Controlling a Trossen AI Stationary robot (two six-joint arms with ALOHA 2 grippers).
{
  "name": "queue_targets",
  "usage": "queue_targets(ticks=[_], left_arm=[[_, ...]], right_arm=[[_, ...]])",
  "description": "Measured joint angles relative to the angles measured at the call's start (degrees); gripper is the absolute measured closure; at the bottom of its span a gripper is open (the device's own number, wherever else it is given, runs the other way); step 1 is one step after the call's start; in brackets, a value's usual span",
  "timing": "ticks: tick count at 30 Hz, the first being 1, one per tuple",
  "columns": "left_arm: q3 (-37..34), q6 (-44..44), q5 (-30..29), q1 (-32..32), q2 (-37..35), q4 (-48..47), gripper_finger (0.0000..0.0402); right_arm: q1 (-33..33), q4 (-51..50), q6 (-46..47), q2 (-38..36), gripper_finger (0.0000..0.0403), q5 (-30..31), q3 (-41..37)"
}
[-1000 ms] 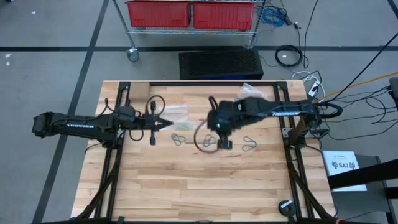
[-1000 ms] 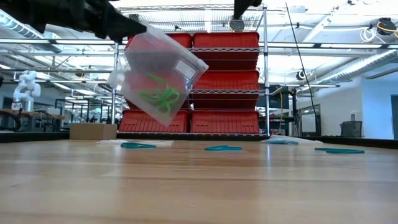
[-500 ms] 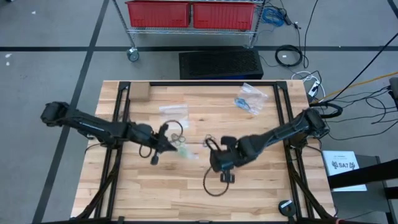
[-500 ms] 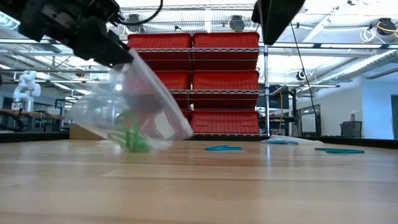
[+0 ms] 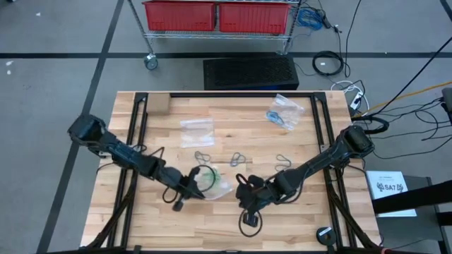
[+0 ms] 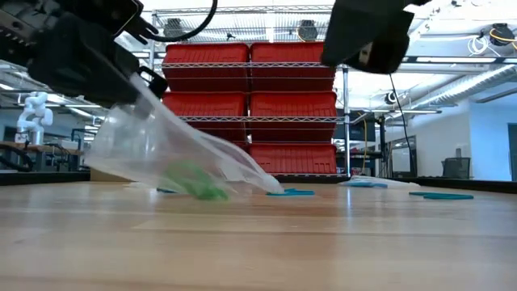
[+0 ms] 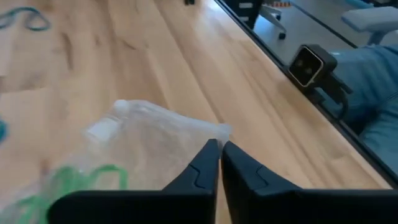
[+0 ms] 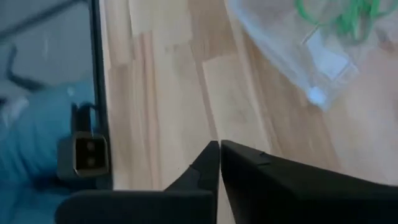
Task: Sort rubber bands
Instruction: Close the transparent zip bag
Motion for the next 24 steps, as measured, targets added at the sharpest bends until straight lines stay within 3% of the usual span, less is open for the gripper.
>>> queue_targets(ticks=[6, 11, 14, 18, 24], left_arm=[[2.7, -1.7, 0.1, -2.2, 4.4, -0.1, 0.0316], [4.4, -4.6, 1.2, -2.3, 5.2, 0.0, 0.0254], [5.0, -4.7, 1.5, -2.3, 5.2, 0.0, 0.0225], [5.2, -4.6, 1.6, -2.0, 5.1, 0.0, 0.0205], [5.2, -4.6, 1.6, -0.6, 5.1, -0.2, 0.0202]], right_arm=[[0.0, 7.7, 10.6, 0.0, 0.0353, 6.6, -6.2], [-0.9, 13.3, 24.6, 0.0, 0.0299, 11.6, -13.7], [-1.7, 22.5, 29.7, 0.0, 0.0272, 13.1, -19.0], [-2.9, 32.9, 33.4, 0.0, 0.0248, 15.2, -24.7], [-4.8, 35.9, 34.1, 0.9, 0.0245, 16.2, -26.2]])
